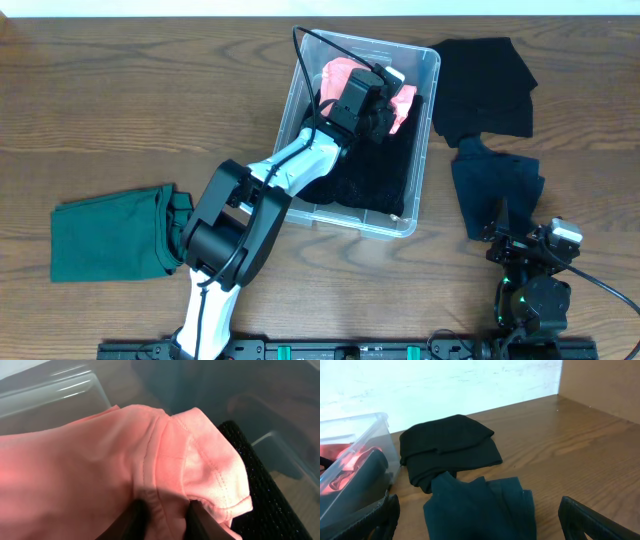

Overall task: Pack container
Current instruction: 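Lower the pink garment onto the black sweater and press it flat, then release the pink garment and withdraw the left gripper to the green garment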

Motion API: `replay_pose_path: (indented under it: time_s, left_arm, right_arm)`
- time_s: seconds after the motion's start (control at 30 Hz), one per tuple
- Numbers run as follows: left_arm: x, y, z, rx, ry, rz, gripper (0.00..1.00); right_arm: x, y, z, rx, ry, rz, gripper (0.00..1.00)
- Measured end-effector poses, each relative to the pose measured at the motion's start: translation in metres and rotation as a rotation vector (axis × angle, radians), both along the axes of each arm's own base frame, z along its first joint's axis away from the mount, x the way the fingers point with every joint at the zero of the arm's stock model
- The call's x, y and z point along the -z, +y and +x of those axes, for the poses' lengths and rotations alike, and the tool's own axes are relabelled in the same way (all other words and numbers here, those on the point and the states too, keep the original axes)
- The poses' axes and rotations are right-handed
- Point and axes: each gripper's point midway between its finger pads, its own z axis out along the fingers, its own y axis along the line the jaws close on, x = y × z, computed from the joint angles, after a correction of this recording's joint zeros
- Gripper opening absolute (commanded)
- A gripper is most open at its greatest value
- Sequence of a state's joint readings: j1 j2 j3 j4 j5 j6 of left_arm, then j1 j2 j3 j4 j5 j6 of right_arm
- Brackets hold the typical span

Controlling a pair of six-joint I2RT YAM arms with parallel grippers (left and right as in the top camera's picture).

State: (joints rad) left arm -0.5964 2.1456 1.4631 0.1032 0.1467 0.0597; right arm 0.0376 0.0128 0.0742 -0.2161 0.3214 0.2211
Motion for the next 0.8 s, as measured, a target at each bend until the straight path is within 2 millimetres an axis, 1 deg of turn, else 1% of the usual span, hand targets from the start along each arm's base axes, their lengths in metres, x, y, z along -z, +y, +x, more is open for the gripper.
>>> replay_pose_path:
  time_s: [0.1,0.17,0.2,0.23,0.27,0.33,0.37,0.43,0.47,0.53,0.6,0.67,0.7,0.73,0.77,0.8]
  left_arm:
    - [-0.012,0.004,-0.004,-0.007,0.007,0.002,0.36]
    - [-0.028,0.009,-0.006,-0.028,0.004,0.000,0.38]
    - [-0.041,0.013,-0.009,-0.044,0.003,-0.004,0.40]
    - [-0.056,0.020,-0.012,-0.064,-0.002,-0.004,0.41]
    - [-0.075,0.027,-0.015,-0.086,-0.011,-0.013,0.44]
    - [-0.122,0.046,-0.022,-0.141,-0.048,-0.048,0.47]
    - [-0.142,0.056,-0.026,-0.164,-0.061,-0.060,0.52]
    - [-0.182,0.082,-0.035,-0.212,-0.095,-0.089,0.63]
    - [-0.201,0.097,-0.040,-0.241,-0.112,-0.104,0.67]
    - [-0.229,0.127,-0.051,-0.295,-0.129,-0.117,0.72]
    - [-0.242,0.156,-0.063,-0.343,-0.125,-0.106,0.72]
    - [-0.250,0.185,-0.073,-0.397,-0.114,-0.091,0.72]
    - [-0.250,0.204,-0.078,-0.437,-0.095,-0.080,0.72]
    - [-0.250,0.217,-0.081,-0.470,-0.083,-0.076,0.72]
    - [-0.248,0.238,-0.085,-0.534,-0.053,-0.076,0.72]
    - [-0.242,0.264,-0.091,-0.618,-0.009,-0.072,0.72]
  right_arm:
    - [0.000,0.000,0.000,0.000,0.000,0.000,0.99]
    - [0.000,0.000,0.000,0.000,0.000,0.000,0.99]
    - [0.000,0.000,0.000,0.000,0.000,0.000,0.99]
    - [0.000,0.000,0.000,0.000,0.000,0.000,0.99]
    - [0.000,0.000,0.000,0.001,0.000,0.000,0.99]
    - [0.000,0.000,0.000,0.001,0.000,0.000,0.99]
    - [0.000,0.000,0.000,0.001,0.000,0.000,0.99]
    - [0.000,0.000,0.000,0.000,-0.001,0.000,0.99]
    - [0.000,0.000,0.000,0.000,0.000,0.000,0.99]
    - [0.000,0.000,0.000,0.000,0.000,0.000,0.99]
    - [0.000,0.000,0.000,0.001,0.000,0.000,0.99]
    - [0.000,0.000,0.000,0.000,0.000,0.000,0.99]
    - [0.000,0.000,0.000,0.000,0.000,0.000,0.99]
    - [0.000,0.000,0.000,0.000,0.000,0.000,0.99]
    - [0.000,0.000,0.000,0.000,0.000,0.000,0.99]
    - [0.000,0.000,0.000,0.000,0.000,0.000,0.99]
